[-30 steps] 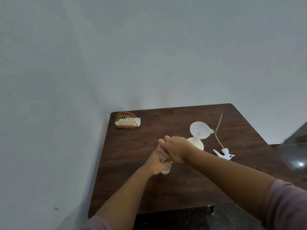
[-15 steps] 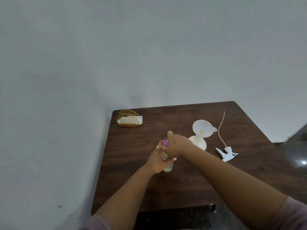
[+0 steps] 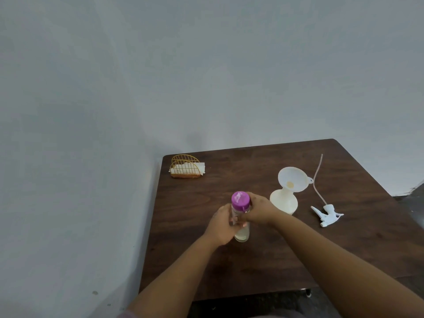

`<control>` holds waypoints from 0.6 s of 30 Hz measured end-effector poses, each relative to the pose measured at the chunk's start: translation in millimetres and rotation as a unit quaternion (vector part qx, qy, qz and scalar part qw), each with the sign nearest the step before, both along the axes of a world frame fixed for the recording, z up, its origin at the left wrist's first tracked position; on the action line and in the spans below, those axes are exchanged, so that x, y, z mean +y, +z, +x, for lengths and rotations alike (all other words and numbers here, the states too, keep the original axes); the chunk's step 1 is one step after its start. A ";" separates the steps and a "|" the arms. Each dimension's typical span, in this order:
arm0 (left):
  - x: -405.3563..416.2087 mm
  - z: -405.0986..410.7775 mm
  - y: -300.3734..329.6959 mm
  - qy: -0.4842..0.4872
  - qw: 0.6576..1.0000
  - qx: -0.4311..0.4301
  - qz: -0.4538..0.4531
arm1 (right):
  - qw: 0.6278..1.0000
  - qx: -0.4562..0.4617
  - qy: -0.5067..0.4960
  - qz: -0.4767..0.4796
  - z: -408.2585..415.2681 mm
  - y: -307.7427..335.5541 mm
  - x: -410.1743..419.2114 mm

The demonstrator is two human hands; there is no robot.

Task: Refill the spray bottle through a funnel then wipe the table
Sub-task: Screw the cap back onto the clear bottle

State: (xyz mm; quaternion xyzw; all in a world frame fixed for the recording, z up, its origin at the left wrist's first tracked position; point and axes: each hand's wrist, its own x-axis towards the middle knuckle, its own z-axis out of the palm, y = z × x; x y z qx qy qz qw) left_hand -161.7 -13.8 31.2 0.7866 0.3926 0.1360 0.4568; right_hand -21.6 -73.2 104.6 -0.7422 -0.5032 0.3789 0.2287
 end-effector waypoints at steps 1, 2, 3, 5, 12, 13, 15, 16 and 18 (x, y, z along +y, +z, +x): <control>3.2 0.9 1.9 0.001 1.000 -0.004 0.007 | 1.000 -0.006 0.004 0.004 1.2 2.2 4.2; 7.3 1.7 3.4 0.004 1.000 -0.006 0.011 | 1.000 -0.011 0.005 0.012 2.4 4.9 8.5; 13.0 3.2 4.6 0.009 1.000 -0.008 0.014 | 1.000 -0.016 0.006 0.018 4.0 8.0 13.6; 25.7 9.3 11.4 0.014 1.000 -0.015 0.020 | 0.999 -0.021 0.007 0.025 9.9 16.1 27.2; 90.1 48.2 59.3 0.023 0.998 -0.054 0.022 | 0.995 -0.066 0.027 0.068 54.7 59.2 105.9; 101.9 54.0 66.1 0.026 0.998 -0.057 0.028 | 0.995 -0.066 0.030 0.072 61.4 64.1 120.2; 127.6 66.3 75.5 0.039 0.997 -0.056 0.040 | 0.994 -0.065 0.037 0.080 73.6 69.8 148.7; 141.4 73.1 77.8 0.048 0.997 -0.047 0.049 | 0.994 -0.064 0.039 0.085 79.5 70.2 163.0; 167.8 87.5 80.3 0.069 0.995 -0.024 0.062 | 0.993 -0.058 0.035 0.093 90.6 67.9 190.1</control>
